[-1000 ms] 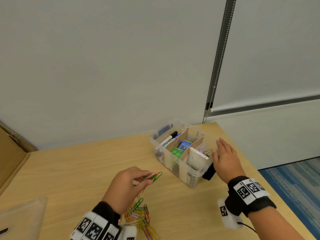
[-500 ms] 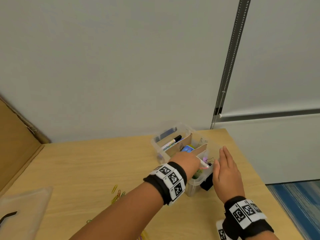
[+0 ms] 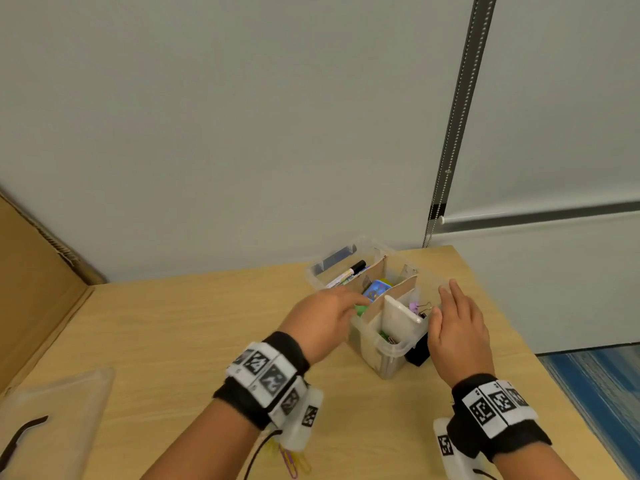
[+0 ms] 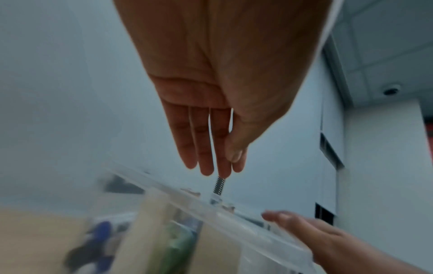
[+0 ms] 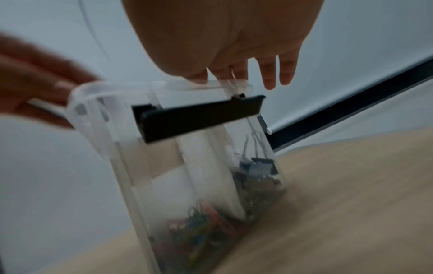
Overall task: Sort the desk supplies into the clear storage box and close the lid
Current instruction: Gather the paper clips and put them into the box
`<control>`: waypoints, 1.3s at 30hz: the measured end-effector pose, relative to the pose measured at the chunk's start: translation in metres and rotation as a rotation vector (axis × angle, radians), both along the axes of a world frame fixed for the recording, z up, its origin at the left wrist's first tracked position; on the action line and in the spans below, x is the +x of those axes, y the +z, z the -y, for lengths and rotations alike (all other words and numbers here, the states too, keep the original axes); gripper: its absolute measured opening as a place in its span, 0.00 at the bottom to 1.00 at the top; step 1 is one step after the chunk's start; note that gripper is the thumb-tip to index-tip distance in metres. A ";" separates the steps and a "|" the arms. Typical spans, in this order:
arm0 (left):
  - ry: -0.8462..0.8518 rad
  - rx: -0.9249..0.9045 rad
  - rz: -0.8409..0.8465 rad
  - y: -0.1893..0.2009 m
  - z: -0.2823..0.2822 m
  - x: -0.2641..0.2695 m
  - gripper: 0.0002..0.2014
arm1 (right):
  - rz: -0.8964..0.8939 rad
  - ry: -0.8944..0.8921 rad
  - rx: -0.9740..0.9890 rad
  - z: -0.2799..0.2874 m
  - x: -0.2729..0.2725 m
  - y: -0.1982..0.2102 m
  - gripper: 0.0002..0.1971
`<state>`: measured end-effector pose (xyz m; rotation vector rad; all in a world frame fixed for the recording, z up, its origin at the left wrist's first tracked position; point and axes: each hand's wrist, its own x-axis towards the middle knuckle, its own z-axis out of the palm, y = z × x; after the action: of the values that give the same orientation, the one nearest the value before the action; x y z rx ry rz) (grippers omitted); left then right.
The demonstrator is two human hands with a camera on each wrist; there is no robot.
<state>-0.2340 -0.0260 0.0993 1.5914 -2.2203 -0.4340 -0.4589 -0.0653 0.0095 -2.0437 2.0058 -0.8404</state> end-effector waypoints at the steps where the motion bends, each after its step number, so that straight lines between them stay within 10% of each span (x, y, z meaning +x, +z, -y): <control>1: 0.021 -0.029 -0.019 -0.001 -0.010 0.016 0.17 | 0.005 -0.008 -0.009 -0.003 0.002 0.005 0.27; 9: 0.319 0.088 0.096 -0.043 -0.077 0.141 0.13 | 0.001 0.431 -0.256 -0.056 0.081 0.047 0.14; 19: 0.307 0.486 0.218 -0.111 -0.130 0.167 0.43 | -0.239 0.608 0.690 -0.106 0.175 -0.029 0.51; 30: 0.250 0.367 0.163 -0.118 -0.101 0.157 0.25 | -0.150 0.623 0.571 -0.108 0.215 -0.031 0.17; 39: 0.257 0.318 0.251 -0.113 -0.098 0.150 0.16 | -0.169 0.602 0.442 -0.106 0.210 -0.034 0.15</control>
<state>-0.0844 0.0721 -0.0132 2.1734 -2.1585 -0.5594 -0.2492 0.0409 -0.0244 -2.2799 1.3299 -0.0997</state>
